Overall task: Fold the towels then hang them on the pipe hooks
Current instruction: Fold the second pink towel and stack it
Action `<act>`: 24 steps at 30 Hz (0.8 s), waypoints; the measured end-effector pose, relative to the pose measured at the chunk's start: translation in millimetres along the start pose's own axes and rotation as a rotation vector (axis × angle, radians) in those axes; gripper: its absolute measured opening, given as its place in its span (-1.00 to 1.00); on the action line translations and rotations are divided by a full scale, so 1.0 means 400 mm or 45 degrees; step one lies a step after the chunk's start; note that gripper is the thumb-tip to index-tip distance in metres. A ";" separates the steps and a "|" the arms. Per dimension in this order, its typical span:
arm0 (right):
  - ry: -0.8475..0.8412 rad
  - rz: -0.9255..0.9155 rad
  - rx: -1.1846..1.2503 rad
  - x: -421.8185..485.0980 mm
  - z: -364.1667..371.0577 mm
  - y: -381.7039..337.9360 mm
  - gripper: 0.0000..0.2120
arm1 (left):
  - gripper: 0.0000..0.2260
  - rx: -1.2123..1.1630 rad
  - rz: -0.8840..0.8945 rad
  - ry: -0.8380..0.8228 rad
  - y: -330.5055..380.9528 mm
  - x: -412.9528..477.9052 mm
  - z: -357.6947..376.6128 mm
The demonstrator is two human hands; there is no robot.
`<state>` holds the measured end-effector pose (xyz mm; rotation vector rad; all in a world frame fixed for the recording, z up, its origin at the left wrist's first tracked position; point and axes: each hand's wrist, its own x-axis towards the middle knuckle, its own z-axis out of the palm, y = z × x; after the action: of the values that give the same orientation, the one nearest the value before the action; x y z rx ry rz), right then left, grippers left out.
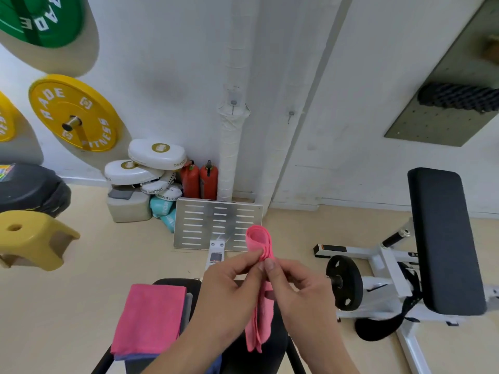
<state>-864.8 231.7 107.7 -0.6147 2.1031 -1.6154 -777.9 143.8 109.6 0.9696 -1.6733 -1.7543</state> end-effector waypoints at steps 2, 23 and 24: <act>-0.042 -0.070 -0.088 0.002 0.000 0.005 -0.76 | -0.80 -0.025 -0.008 -0.017 -0.001 -0.003 0.004; -0.395 -0.327 -0.583 0.119 -0.116 -0.059 -0.87 | -0.57 0.214 0.106 -0.573 -0.039 0.093 -0.067; -0.364 -0.334 -0.561 0.120 -0.118 -0.058 -0.86 | -0.59 0.270 0.069 -0.670 -0.056 0.098 -0.068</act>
<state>-928.8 235.7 138.7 -1.2300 2.2334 -1.0929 -778.0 98.6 82.6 0.5605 -2.2226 -1.9350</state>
